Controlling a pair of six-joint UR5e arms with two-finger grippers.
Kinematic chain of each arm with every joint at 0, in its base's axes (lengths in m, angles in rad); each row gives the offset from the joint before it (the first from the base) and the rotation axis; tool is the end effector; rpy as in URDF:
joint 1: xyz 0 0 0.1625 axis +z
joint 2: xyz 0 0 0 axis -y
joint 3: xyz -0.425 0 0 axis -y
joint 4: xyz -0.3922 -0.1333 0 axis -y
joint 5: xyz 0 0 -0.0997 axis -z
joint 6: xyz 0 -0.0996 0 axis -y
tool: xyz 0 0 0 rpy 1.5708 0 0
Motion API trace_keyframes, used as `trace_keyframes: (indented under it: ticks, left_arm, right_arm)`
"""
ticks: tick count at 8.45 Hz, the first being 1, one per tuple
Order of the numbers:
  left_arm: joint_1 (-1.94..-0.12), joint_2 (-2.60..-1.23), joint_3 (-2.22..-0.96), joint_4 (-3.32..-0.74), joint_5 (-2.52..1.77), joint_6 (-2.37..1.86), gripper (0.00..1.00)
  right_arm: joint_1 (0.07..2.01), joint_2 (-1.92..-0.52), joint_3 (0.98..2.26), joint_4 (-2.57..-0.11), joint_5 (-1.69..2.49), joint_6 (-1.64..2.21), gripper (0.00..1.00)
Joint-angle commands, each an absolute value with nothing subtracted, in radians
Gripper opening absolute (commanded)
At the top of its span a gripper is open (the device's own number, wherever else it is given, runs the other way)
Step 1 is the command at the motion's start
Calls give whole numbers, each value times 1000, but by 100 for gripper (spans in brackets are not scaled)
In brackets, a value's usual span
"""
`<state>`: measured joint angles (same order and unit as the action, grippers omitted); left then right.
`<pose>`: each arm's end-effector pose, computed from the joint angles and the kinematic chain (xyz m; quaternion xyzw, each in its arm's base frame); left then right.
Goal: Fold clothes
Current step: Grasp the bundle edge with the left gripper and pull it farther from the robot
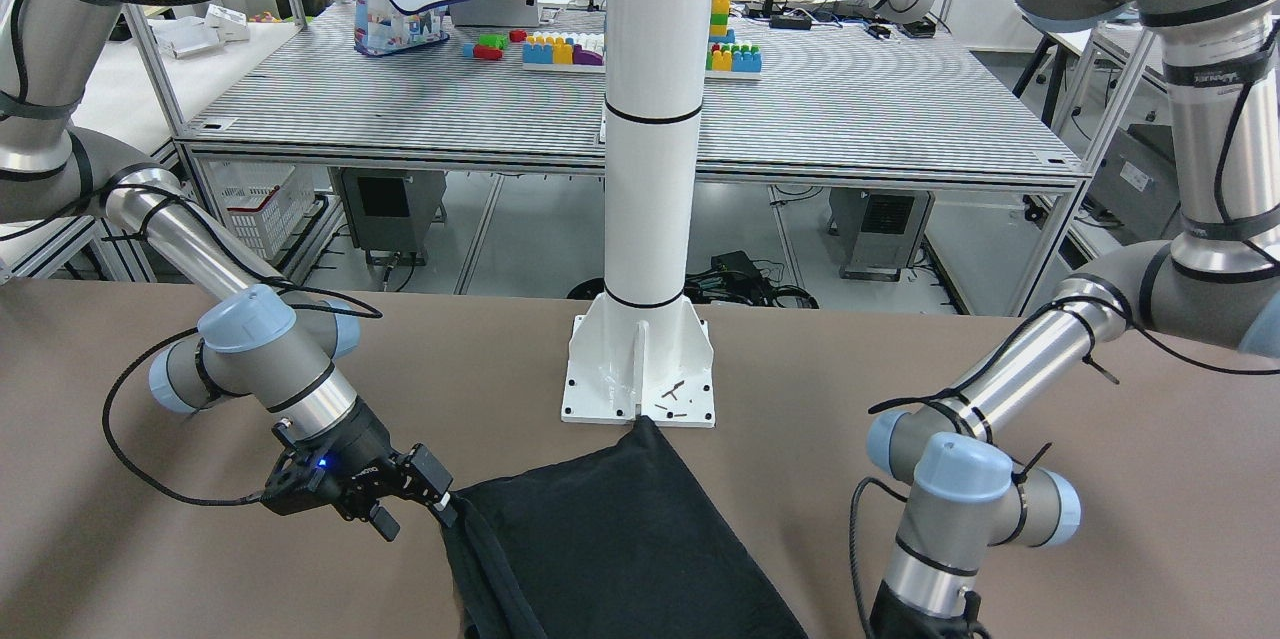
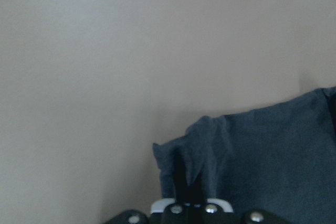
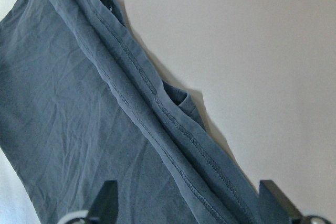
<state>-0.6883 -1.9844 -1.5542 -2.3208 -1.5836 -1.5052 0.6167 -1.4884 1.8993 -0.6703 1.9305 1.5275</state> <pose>0.4292 -0.5239 0.3501 0.1947 0.5065 -0.2540 0.8007 -0.3594 -0.3752 0.3569 0.0602 -0.6135 0.1159 0.7788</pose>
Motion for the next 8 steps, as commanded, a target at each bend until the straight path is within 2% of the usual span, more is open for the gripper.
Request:
trace_keyframes:
  ticks: [1, 4, 5, 7, 8]
  left_arm:
    - [-735, -2227, -1294, -2325, -1580, -1500, 0]
    - [-768, -2431, -1076, -2330, -1571, -1493, 0]
    - [-769, -2459, -1030, -2333, -1539, -1493, 0]
    - [-769, -2457, -1016, -2336, -1529, -1447, 0]
    - [-765, -2451, -1011, -2336, -1496, -1445, 72]
  right_arm:
    - [615, -1488, 1899, -670, 1925, 1528, 94]
    - [612, -1488, 1899, -670, 1924, 1528, 94]
    - [611, -1486, 1899, -670, 1922, 1528, 94]
    - [601, -1485, 1899, -670, 1913, 1523, 94]
    - [595, -1486, 1899, -670, 1904, 1522, 94]
